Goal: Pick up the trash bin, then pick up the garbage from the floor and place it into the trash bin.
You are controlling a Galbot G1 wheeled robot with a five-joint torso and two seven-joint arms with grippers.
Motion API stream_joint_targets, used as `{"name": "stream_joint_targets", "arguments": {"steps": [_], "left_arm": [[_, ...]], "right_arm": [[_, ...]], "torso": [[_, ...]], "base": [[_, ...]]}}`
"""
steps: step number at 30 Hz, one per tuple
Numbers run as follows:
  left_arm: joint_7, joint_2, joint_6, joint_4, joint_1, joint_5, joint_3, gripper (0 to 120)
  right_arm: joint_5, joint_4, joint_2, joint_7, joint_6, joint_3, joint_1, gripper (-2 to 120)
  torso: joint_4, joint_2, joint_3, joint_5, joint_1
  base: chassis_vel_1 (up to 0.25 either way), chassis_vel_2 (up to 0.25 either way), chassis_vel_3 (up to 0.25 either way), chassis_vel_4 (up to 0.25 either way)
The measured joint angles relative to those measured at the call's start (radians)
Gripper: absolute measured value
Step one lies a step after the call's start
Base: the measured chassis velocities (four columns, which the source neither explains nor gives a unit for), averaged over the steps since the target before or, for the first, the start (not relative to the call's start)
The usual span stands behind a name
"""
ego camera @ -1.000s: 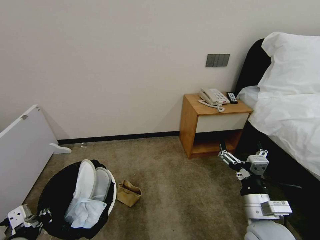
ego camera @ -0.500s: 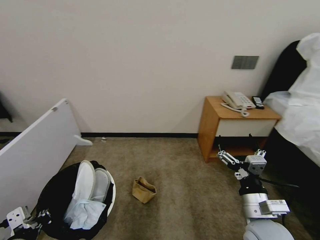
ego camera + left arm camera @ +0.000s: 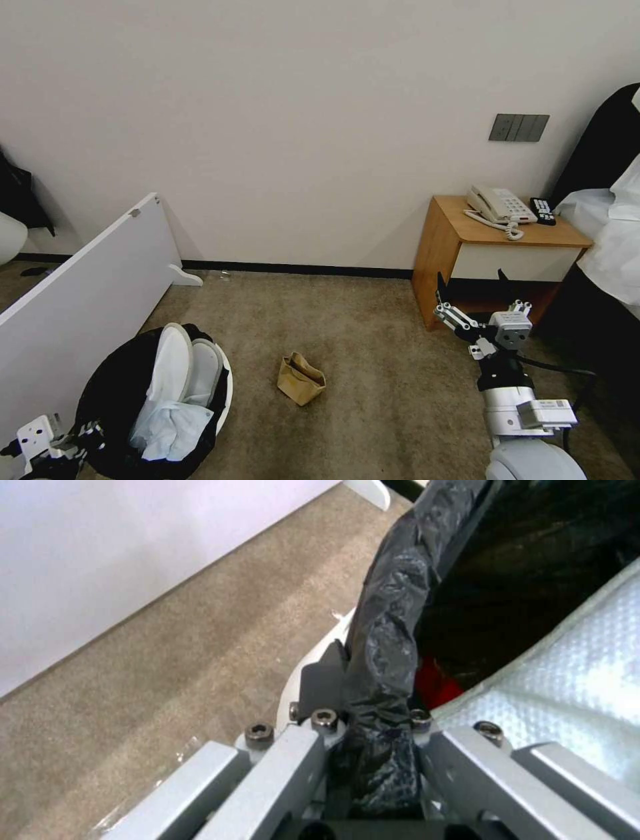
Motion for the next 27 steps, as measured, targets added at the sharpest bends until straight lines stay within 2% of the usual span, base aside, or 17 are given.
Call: {"name": "stream_joint_targets", "arguments": {"steps": [27], "left_arm": [[0.0,0.003,0.0,0.007,-0.004,-0.004,-0.007,2]], "right_arm": [[-0.002,-0.023,0.011,-0.003,0.009,-0.007,0.009,100]], "torso": [[-0.0001,0.0,0.0,0.0,0.0]], "base": [[0.0,0.0,0.0,0.0]]}}
